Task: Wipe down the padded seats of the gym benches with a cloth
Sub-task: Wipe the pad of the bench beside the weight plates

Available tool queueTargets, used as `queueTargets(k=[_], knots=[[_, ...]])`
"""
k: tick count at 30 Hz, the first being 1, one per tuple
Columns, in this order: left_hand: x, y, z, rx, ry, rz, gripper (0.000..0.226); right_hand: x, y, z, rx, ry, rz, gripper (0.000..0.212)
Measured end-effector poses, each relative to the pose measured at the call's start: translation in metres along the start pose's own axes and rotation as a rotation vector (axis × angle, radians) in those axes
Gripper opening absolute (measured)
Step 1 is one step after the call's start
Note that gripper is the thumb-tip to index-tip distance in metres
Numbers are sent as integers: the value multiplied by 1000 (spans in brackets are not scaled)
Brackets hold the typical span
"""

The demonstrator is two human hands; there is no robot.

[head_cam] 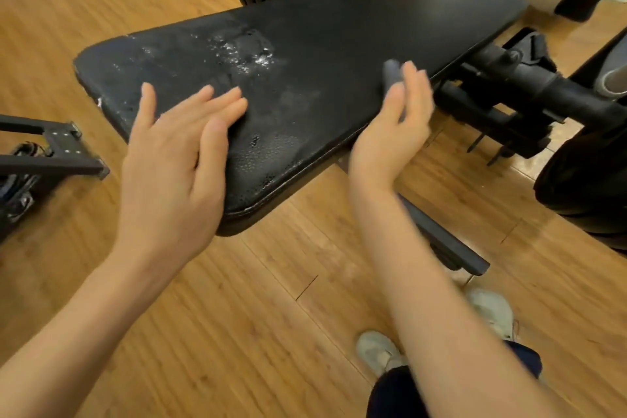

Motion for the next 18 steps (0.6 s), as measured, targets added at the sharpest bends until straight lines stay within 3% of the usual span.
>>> queueTargets(k=[3,7,14,18], knots=[[-2,-3,1,-19,-54,-3,49,-1,28,-33,-49,33,-18,30],[1,-1,0,-2,-27,23,50,9,68,-150,-150,461,-56,31],[-1,-3,0,-15,-49,25,51,42,49,-46,-126,575,-426,27],[0,-3,0,-34,-45,31,53,44,61,-60,-177,609,-489,21]])
Point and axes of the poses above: each hand's wrist, its own z-axis towards the middle knuckle, its own x-axis out of the palm, y = z × x, the point moved 8 cm from there along z, towards the middle knuckle, and after that the axes turned 10 degrees about z, right-handed, at the moved point
